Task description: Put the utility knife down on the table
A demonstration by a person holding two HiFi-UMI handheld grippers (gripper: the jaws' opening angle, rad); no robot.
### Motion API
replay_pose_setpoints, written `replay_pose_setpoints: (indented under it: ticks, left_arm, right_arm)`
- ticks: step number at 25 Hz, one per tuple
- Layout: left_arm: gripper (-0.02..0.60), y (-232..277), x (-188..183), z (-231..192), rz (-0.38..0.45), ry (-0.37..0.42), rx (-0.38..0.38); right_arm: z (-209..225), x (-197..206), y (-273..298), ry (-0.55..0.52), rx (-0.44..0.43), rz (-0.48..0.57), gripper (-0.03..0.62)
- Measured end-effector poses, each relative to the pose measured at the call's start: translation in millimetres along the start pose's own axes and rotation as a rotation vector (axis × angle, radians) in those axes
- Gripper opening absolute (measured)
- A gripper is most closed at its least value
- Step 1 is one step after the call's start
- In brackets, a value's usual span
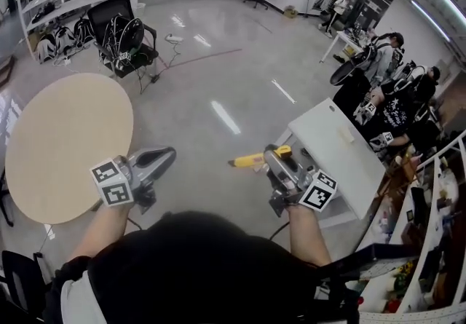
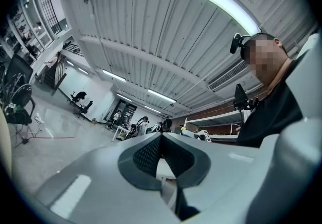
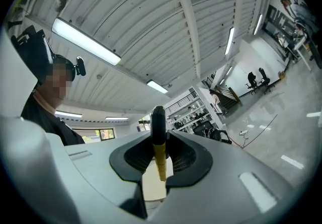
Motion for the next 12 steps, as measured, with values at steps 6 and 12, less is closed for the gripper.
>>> replay_pose_setpoints:
  ticks: [6, 12]
  left_arm:
    - [0.0, 20, -27, -110, 0.008, 0.003, 0.102]
    - [0.0, 43, -35, -191, 0.001, 0.005, 0.155]
  right_arm:
    - [32, -29, 79, -0.054, 0.066, 0.05, 0.086]
    - [74, -45, 133, -0.077, 0.105, 0.081, 0.086]
Point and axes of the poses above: the fingertips, and each gripper's own axes: y forward along the fingers, z to its right, x out of its underside, the point moved 2 cm from there along -y, backward along the fingers, and after that the axes turned 12 degrees about y, right-handed, at the moved point
